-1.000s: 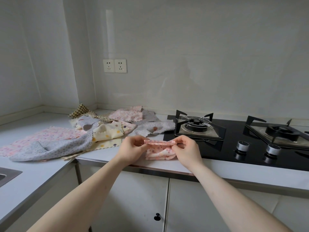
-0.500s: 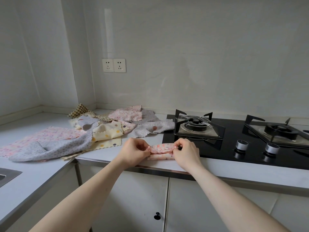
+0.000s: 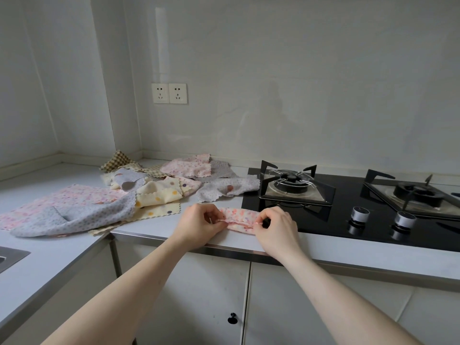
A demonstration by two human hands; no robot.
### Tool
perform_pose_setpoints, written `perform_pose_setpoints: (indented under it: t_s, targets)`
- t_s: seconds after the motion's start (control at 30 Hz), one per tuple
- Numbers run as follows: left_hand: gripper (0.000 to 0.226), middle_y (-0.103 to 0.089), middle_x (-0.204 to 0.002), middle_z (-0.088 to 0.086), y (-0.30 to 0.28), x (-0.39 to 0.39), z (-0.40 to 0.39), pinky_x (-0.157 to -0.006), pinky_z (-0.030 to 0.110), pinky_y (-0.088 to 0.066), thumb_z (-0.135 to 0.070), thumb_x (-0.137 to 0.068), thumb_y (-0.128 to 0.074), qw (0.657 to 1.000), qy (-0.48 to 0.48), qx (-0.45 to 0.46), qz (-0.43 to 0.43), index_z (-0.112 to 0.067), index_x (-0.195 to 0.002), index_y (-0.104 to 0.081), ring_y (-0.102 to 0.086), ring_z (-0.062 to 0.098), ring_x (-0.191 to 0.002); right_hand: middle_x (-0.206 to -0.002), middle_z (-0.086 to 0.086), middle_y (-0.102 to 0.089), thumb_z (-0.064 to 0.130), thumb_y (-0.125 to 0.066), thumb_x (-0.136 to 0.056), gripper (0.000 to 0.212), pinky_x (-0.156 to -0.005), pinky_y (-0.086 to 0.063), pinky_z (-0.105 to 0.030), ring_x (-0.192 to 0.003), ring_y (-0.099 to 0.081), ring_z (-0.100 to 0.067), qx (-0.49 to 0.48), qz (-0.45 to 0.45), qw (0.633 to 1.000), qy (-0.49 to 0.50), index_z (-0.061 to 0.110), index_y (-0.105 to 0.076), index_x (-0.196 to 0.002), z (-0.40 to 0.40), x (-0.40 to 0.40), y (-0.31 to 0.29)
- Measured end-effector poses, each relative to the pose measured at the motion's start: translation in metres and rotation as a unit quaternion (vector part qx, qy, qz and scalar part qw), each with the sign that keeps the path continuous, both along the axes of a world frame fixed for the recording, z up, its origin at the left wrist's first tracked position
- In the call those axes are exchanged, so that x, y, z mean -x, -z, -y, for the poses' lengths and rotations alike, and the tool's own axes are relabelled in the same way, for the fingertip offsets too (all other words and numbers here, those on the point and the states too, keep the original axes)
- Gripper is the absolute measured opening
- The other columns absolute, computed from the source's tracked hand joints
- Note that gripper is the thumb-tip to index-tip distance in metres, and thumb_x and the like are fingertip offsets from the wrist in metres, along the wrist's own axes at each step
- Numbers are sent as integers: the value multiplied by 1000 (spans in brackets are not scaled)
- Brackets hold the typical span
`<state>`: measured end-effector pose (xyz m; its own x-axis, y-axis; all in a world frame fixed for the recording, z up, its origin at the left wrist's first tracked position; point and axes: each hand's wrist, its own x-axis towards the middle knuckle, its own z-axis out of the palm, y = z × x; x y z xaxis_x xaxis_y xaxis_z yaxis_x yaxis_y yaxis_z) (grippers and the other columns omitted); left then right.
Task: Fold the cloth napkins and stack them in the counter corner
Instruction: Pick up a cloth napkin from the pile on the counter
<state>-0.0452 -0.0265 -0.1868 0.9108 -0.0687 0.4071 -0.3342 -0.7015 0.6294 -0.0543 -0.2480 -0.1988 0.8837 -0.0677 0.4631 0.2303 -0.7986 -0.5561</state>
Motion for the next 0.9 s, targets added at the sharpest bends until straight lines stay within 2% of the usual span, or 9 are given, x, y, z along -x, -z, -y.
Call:
perform_pose_setpoints:
  t_s: [0.13, 0.2, 0.33, 0.43, 0.53, 0.6, 0.7, 0.77, 0.9]
  targets:
    - [14, -67, -70, -10, -2, 1, 1, -62, 28, -48, -39, -76, -72, 999, 2, -12, -31, -27, -71, -72, -58, 10, -68, -107, 15, -66, 38, -60, -92, 25, -88, -37, -33, -102, -53, -17, -18, -14, 1000, 0, 28, -61, -70, -2, 2, -1]
    - [28, -68, -74, -5, -3, -1, 1, -66, 33, -48, -46, -79, -63, 999, -9, 14, -46, -22, -70, -73, -61, 17, -72, -100, 16, -68, 44, -64, -90, 28, -86, -38, -32, -101, -55, -17, -21, -6, 1000, 2, 28, -61, -68, -2, 3, 0]
    - [36, -64, -80, -9, -3, -5, 0, -62, 29, -43, -54, -79, -78, 998, -54, 20, -24, -22, -67, -69, -59, 10, -72, -83, 16, -65, 47, -74, -84, 29, -81, -36, -33, -93, -56, -14, -37, 1, 999, 1, 27, -58, -71, 0, 5, -1]
    - [39, -64, -96, -12, 0, -9, -2, -77, 33, -52, -57, -73, -83, 997, -62, 11, -36, -28, -87, -60, -61, 9, -87, -83, 18, -65, 43, -79, -79, 28, -88, -42, -35, -91, -59, -11, -82, -8, 997, -8, 31, -54, -83, 3, 3, -3]
    - [50, -60, -121, -14, 1, -14, -4, -98, 38, -49, -56, -79, -76, 997, -42, -22, -58, -35, -121, -58, -59, 12, -110, -85, 20, -67, 42, -78, -80, 32, -94, -41, -35, -98, -59, -11, -78, -21, 997, -20, 36, -58, -104, 4, 2, -4]
    - [44, -63, -126, -14, 0, -16, -4, -100, 38, -49, -54, -86, -70, 996, -23, -50, -67, -33, -124, -65, -60, 13, -113, -84, 19, -67, 44, -74, -83, 24, -92, -39, -33, -101, -57, -12, -54, -21, 998, -27, 36, -66, -105, 5, 4, -6]
    - [23, -74, -98, -12, 1, -12, -7, -82, 37, -55, -47, -85, -72, 994, 21, 54, -89, -28, -98, -68, -67, 10, -89, -85, 19, -67, 48, -70, -86, 17, -90, -37, -32, -102, -53, -10, -40, -30, 998, -43, 35, -68, -97, 5, 8, -7]
    - [17, -71, -82, -9, 1, -9, -9, -71, 35, -49, -35, -88, -73, 985, 48, 141, -92, -23, -90, -61, -63, 11, -74, -84, 20, -67, 50, -69, -87, 16, -92, -37, -32, -101, -52, -8, -43, -31, 997, -59, 34, -64, -88, 4, 9, -6]
    - [18, -69, -77, -5, -2, -7, -8, -69, 32, -49, -12, -92, -71, 970, 51, 215, -99, -19, -95, -56, -64, 13, -71, -85, 22, -66, 47, -67, -90, 16, -93, -39, -31, -100, -48, 1, -45, -25, 996, -77, 35, -57, -83, 6, 11, -3]
